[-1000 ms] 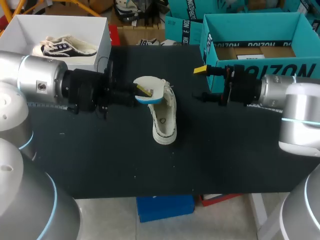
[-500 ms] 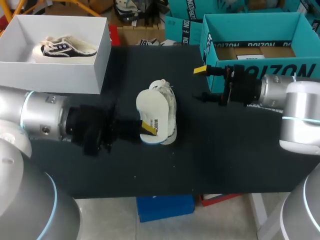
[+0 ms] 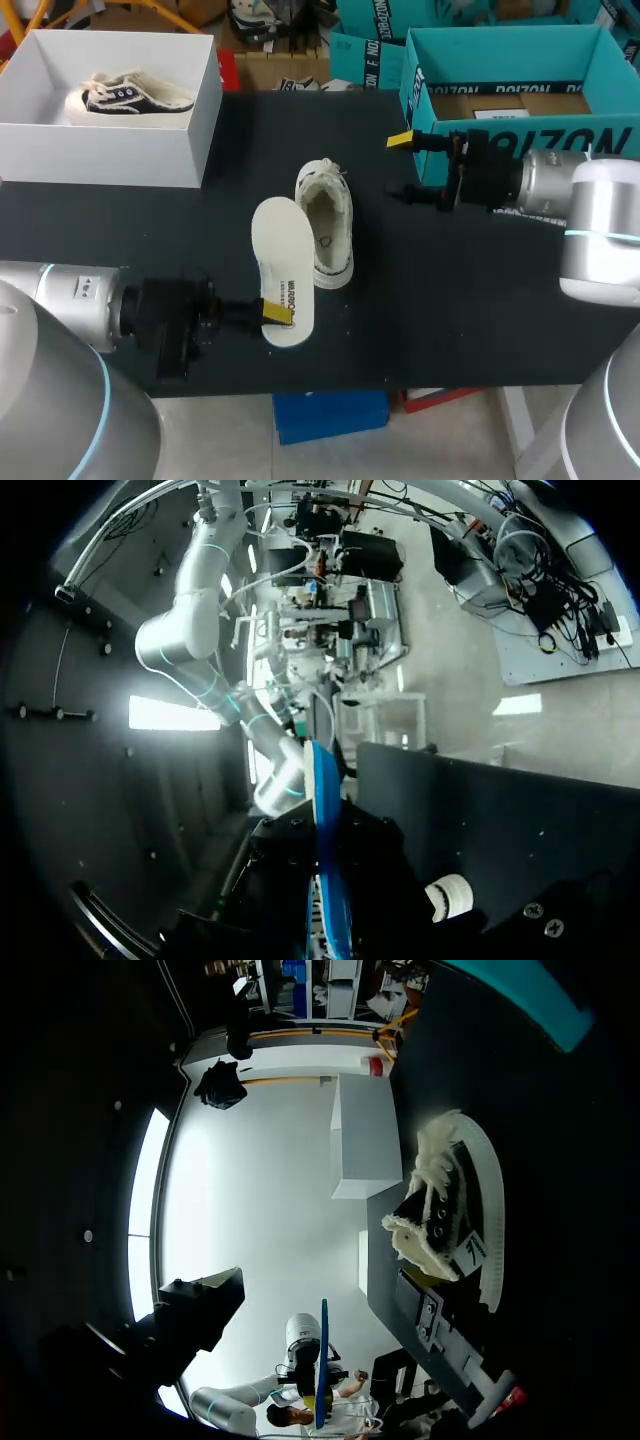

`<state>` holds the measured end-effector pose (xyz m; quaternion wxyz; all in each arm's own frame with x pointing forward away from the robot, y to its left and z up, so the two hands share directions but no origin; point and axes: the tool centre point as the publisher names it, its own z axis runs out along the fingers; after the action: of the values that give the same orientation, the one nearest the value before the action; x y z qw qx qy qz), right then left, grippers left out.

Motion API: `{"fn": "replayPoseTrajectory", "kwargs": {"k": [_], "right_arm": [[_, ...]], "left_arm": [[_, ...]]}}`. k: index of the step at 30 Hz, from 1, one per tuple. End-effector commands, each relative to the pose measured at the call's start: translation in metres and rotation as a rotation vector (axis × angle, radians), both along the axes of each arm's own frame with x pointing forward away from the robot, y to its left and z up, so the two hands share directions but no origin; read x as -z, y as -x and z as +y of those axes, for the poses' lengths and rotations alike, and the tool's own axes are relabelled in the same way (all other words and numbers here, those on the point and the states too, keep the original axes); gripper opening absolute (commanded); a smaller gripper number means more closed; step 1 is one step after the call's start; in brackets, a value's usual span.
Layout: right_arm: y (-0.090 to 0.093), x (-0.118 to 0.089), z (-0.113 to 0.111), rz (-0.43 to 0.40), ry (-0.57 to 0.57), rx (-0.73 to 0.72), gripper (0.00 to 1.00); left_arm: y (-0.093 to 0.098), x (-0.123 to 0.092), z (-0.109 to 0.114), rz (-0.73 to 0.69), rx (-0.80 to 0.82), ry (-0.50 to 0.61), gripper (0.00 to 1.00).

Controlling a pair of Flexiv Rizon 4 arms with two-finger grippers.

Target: Take the shoe out of the shoebox, open the shoe tongue, remove and reinsert the insole, then place the shoe into the shoebox

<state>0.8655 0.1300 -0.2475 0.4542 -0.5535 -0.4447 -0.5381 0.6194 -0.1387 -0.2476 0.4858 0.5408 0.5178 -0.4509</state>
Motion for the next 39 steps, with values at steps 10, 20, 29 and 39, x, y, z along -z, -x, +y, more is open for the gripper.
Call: {"fn": "replayPoseTrajectory", "kwargs": {"k": [10,20,29,39], "right_arm": [[0.0,0.001,0.001,0.0,0.0,0.002,1.0],[0.0,0.001,0.001,0.0,0.0,0.002,1.0],[0.0,0.001,0.001,0.0,0.0,0.002,1.0],[0.0,0.001,0.001,0.0,0.0,0.002,1.0]], "left_arm": [[-0.035,0.033,-0.02,-0.12,0.012,-0.05,0.0],[-0.073,0.033,-0.025,-0.195,0.022,-0.074,0.0],[-0.104,0.041,-0.034,-0.223,0.032,-0.062,0.0],[-0.132,0.038,-0.05,-0.253,0.055,-0.054,0.0]]}}
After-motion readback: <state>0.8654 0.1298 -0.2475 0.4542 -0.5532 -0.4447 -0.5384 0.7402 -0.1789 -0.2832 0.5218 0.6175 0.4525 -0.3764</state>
